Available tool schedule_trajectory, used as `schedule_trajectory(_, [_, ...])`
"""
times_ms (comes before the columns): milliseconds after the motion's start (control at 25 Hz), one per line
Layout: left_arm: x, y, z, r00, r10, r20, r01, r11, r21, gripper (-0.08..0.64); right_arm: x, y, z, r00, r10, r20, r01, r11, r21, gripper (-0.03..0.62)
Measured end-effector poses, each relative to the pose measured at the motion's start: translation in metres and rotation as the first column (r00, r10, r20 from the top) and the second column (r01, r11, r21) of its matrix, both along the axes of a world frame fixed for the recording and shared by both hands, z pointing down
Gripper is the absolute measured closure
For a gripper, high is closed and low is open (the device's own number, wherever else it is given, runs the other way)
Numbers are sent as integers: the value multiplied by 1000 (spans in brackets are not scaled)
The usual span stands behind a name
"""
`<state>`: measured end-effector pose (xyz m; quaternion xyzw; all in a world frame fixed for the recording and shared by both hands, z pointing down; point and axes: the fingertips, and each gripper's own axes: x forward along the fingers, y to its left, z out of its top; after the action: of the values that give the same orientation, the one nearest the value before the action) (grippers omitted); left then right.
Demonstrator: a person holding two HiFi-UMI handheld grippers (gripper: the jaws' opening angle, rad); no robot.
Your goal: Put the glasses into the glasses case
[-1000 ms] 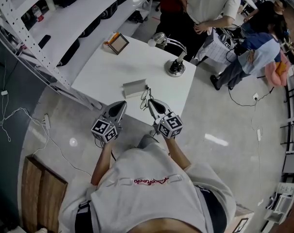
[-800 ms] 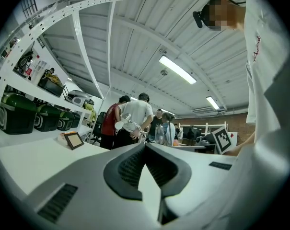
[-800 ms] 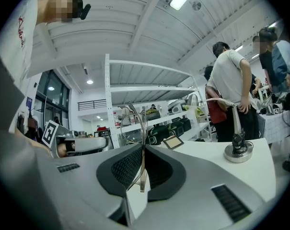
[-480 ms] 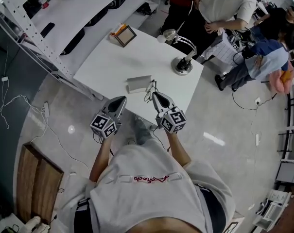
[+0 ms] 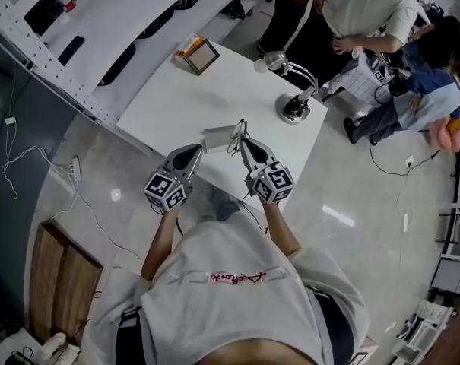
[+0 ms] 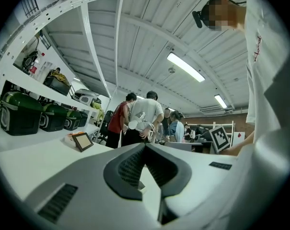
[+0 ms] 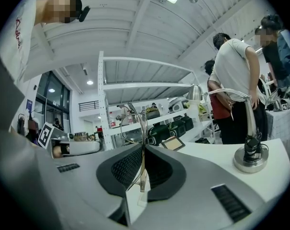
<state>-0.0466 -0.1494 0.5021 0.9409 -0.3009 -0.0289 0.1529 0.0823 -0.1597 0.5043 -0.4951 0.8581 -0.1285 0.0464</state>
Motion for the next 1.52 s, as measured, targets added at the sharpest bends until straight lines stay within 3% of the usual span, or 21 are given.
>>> schedule_trajectory(600, [-3, -49, 31, 999, -27, 26, 29, 995, -97, 546, -4, -54, 41, 999, -45, 5, 45, 992, -120, 580])
schedule_trajectory(1280, [0, -61, 82, 998, -61, 20, 64, 971, -232, 546, -5, -55, 105, 994, -106, -6, 100, 951, -292, 580])
schedule_trajectory(1400, [-1, -60, 84, 997, -65, 29, 70, 968, -240, 546, -9, -53, 112, 984, -161, -74, 132, 945, -299, 578])
schedule_trajectory(1520, [-5, -60, 85, 997, -75, 35, 81, 967, -243, 546, -21, -48, 115, 930, -284, -233, 213, 933, -289, 580])
